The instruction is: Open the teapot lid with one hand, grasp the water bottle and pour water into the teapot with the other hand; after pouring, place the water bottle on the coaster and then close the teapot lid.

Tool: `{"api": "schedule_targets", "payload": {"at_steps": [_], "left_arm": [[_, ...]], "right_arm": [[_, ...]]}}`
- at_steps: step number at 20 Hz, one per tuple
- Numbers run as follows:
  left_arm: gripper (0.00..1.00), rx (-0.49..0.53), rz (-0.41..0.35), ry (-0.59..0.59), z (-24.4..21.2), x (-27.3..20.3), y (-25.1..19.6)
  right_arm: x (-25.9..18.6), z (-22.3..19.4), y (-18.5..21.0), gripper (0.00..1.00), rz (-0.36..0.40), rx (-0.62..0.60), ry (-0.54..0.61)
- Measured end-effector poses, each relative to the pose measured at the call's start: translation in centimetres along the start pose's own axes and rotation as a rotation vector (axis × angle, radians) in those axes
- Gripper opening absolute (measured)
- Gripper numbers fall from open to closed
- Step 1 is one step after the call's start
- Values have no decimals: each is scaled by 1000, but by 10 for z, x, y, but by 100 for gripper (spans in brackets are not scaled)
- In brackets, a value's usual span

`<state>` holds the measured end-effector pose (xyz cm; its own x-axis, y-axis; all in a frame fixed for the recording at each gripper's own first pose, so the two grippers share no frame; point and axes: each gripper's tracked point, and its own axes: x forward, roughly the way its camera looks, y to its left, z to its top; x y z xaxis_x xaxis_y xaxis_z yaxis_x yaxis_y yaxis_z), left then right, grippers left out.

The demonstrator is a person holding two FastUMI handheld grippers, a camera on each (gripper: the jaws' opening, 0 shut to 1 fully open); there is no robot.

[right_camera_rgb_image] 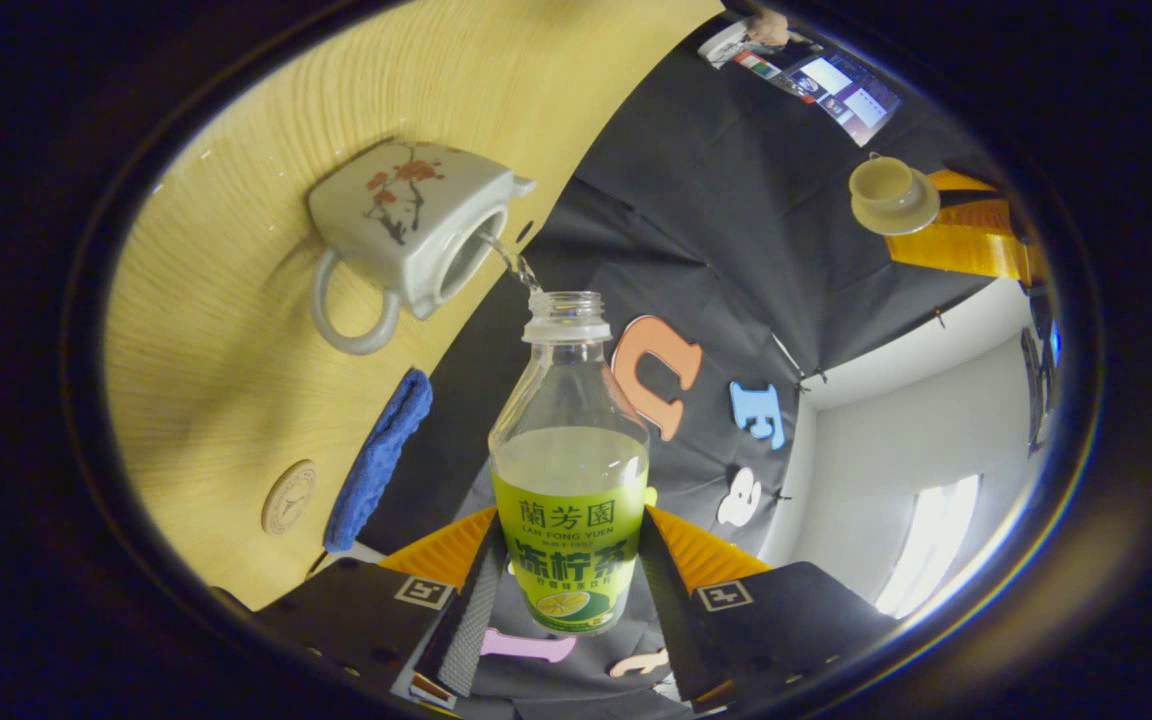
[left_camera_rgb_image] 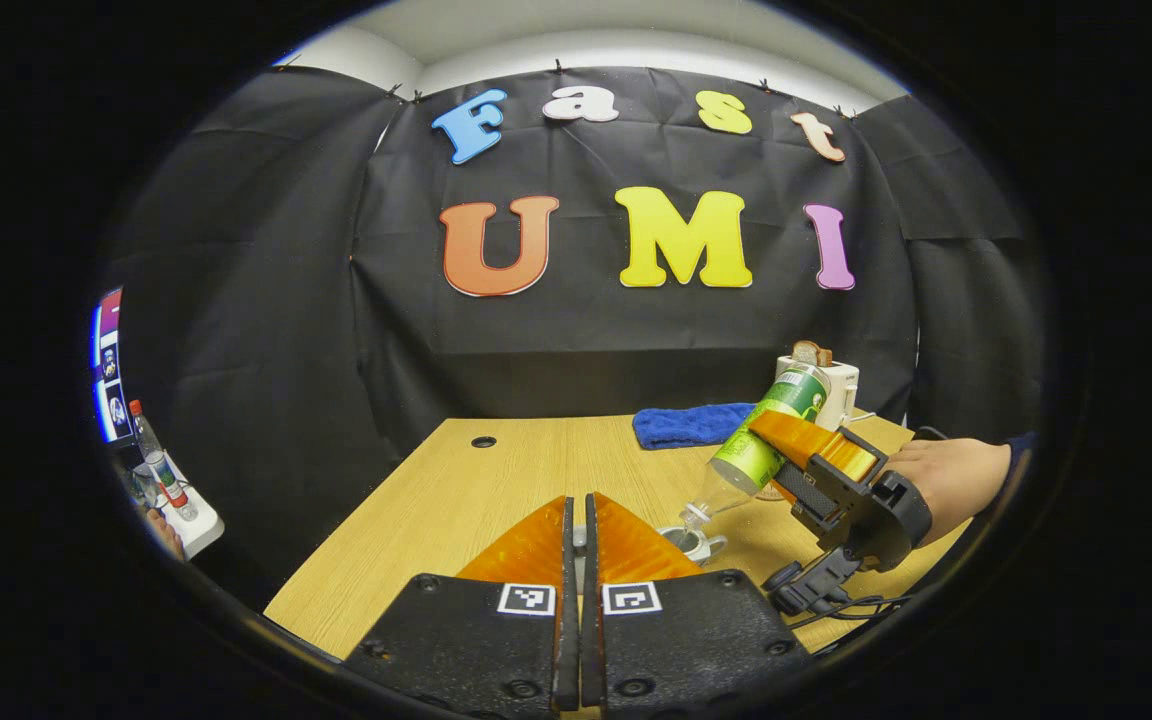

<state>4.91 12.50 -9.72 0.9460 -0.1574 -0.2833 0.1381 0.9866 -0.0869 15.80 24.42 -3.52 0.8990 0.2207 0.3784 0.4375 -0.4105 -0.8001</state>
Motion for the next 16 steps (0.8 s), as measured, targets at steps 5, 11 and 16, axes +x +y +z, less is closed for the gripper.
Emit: {"api": "schedule_targets", "payload": {"at_steps": [5, 11, 16], "left_arm": [[4, 4, -9, -5, 2, -1, -3], [3, -2, -2, -9, 3, -1, -2], [4, -3, -1, -7, 2, -1, -1]], "right_arm": [[2, -5, -10, 73, -16, -11, 5], [8, -10, -15, 74, -30, -53, 2], [6, 4, -14, 72, -31, -84, -36]]}}
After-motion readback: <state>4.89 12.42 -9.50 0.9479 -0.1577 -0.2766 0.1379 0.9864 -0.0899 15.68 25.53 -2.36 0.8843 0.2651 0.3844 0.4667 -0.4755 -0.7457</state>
